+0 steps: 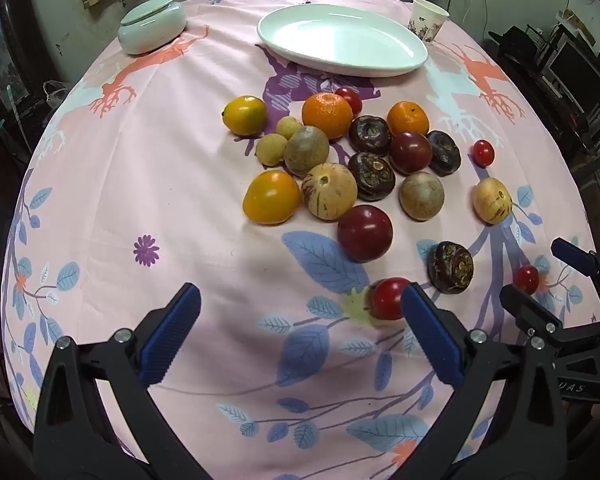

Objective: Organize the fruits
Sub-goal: 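Move left tool to the orange tomato while right tool moves to the striped pepino, then close left tool on the orange tomato while right tool grasps the striped pepino, then carry both fruits over the white plate and open both tools to release, then withdraw both tools from the plate back toward the fruit pile, then grasp a red tomato with right tool while left tool grasps another red tomato, then carry both red tomatoes to the white plate and open both tools, then grasp the dark brown mangosteen-like fruit with the right tool, then grasp the dark red plum-like fruit with the left tool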

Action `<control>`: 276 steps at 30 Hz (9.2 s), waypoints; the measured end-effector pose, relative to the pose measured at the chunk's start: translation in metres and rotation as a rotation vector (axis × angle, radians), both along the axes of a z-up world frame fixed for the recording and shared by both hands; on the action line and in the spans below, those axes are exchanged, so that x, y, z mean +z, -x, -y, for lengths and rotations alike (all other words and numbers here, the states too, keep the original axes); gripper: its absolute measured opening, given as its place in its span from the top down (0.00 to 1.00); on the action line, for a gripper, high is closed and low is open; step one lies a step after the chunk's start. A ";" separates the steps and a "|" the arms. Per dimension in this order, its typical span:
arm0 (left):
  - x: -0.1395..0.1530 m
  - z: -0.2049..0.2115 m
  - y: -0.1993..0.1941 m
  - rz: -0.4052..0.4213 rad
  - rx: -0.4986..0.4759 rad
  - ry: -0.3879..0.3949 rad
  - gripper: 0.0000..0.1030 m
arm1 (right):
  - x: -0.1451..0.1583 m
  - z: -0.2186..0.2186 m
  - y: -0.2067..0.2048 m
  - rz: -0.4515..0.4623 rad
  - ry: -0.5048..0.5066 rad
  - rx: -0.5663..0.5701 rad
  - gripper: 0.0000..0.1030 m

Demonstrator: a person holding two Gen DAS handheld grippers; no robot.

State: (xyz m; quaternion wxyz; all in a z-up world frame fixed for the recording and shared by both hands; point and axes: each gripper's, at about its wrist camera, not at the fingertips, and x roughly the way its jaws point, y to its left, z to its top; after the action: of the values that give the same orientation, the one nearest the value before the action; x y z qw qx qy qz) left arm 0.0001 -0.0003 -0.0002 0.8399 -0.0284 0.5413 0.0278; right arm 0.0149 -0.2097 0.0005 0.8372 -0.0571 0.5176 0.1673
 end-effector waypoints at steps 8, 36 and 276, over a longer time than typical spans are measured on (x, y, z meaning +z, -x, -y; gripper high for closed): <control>0.002 0.005 0.000 -0.005 0.008 0.004 0.02 | -0.002 0.000 -0.002 -0.007 0.000 -0.007 0.01; -0.046 -0.024 -0.052 -0.054 -0.094 -0.019 0.28 | -0.018 0.017 -0.021 -0.061 -0.037 -0.058 0.01; -0.045 0.012 -0.059 -0.220 0.029 0.115 0.21 | -0.029 -0.008 -0.030 -0.188 -0.101 0.091 0.60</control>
State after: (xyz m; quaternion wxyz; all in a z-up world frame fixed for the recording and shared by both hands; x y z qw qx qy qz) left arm 0.0586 -0.0123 -0.0448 0.7720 -0.0809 0.6303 0.0118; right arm 0.0445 -0.2020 -0.0290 0.7783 -0.0223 0.5816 0.2353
